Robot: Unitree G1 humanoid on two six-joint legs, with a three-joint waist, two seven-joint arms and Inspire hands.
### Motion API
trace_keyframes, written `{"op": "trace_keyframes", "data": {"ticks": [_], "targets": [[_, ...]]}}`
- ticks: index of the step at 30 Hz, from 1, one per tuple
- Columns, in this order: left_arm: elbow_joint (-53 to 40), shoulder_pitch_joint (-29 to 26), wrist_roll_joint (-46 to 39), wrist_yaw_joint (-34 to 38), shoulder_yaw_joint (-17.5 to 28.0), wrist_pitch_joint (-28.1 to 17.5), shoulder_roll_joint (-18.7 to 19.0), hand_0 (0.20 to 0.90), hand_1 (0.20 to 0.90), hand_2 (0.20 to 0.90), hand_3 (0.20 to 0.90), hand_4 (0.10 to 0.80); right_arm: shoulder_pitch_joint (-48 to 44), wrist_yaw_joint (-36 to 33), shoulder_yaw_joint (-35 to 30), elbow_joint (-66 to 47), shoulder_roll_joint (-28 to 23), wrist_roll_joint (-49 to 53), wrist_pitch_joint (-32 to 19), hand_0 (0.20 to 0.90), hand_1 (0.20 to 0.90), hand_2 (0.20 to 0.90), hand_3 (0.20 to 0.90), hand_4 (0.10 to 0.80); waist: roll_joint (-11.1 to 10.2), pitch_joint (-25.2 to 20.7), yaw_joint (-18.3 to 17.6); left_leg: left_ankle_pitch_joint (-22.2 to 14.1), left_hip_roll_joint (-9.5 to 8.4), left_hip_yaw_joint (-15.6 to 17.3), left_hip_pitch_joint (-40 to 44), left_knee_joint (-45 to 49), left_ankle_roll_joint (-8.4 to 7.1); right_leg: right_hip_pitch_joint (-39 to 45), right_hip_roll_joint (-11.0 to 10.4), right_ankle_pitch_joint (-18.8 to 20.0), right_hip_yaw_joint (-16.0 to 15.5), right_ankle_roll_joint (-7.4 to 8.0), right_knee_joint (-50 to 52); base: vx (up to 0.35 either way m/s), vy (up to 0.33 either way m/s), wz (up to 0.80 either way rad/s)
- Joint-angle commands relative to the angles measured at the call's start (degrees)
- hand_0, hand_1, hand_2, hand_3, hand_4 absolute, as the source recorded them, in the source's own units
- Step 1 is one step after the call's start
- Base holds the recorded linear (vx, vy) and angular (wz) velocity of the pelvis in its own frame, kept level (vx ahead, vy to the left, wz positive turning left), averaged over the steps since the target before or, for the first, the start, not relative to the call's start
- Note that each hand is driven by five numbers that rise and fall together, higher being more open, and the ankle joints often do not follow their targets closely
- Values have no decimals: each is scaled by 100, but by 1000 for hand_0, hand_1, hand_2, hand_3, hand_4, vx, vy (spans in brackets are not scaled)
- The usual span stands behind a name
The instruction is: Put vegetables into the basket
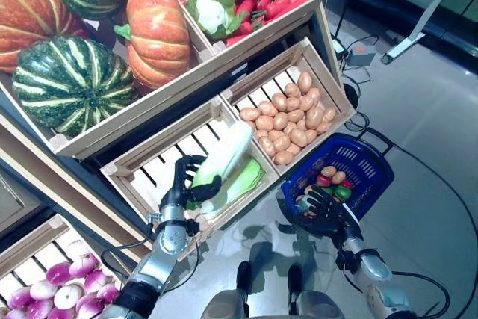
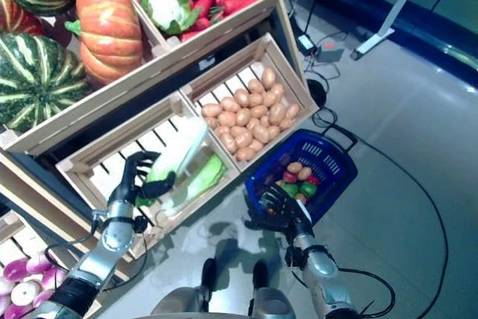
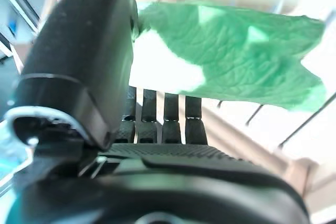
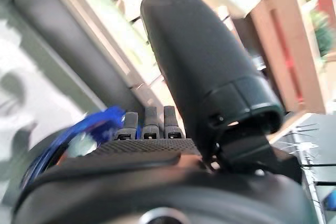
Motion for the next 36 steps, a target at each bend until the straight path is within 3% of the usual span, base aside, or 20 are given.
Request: {"op": "trace_keyframes", "data": {"ticks": [1, 7, 19, 26, 30, 36], "targets": [[-450, -338, -140, -568, 99, -883, 205, 300, 300, 300, 300, 400, 137, 962, -63, -896, -21, 700, -415, 900, 900, 900, 900, 800, -106, -676, 57, -103, -159, 2, -93, 9, 117, -100, -315, 223, -17, 60, 235, 38, -15, 0], [-433, -481, -511, -1391, -255, -994, 305, 300, 300, 300, 300, 400, -114, 1804, 279, -1257, -126, 1448, -231, 900, 900, 900, 900, 800, -168, -826, 49, -168, -149, 33, -21, 9, 117, -1, -331, 310, 53, 119, 67, 47, -18, -3], [-617, -625, -908, -2238, -953, -1033, 235, 300, 300, 300, 300, 400, -480, 1985, 742, -1612, -23, 2434, -206, 900, 900, 900, 900, 800, -214, -982, 71, -271, -94, 128, 98, 9, 143, 84, -316, 266, 176, 133, 24, 42, -13, -4], [-778, -723, -932, -2295, -1209, -919, 191, 300, 300, 300, 300, 400, -624, 1611, 886, -1671, 96, 2982, -470, 900, 900, 900, 900, 800, -216, -1059, 101, -302, -78, 128, 105, 9, 130, 95, -313, 246, 231, 143, 7, 6, -3, -1], [-832, -765, -964, -1970, -1296, -835, 162, 300, 300, 300, 300, 400, -650, 1188, 967, -1745, 183, 2922, -603, 900, 900, 900, 900, 800, -198, -1089, 77, -318, -60, 148, 99, 9, 130, 69, -314, 246, 267, 147, 7, -5, 9, -4], [-726, -628, -912, -1086, -1008, -944, 85, 300, 300, 300, 300, 400, -611, 969, 912, -1670, 225, 2864, -622, 900, 900, 900, 900, 800, -201, -1119, 102, -325, -57, 158, 89, 9, 126, 64, -330, 243, 277, 141, 7, 0, 0, 0]]}}
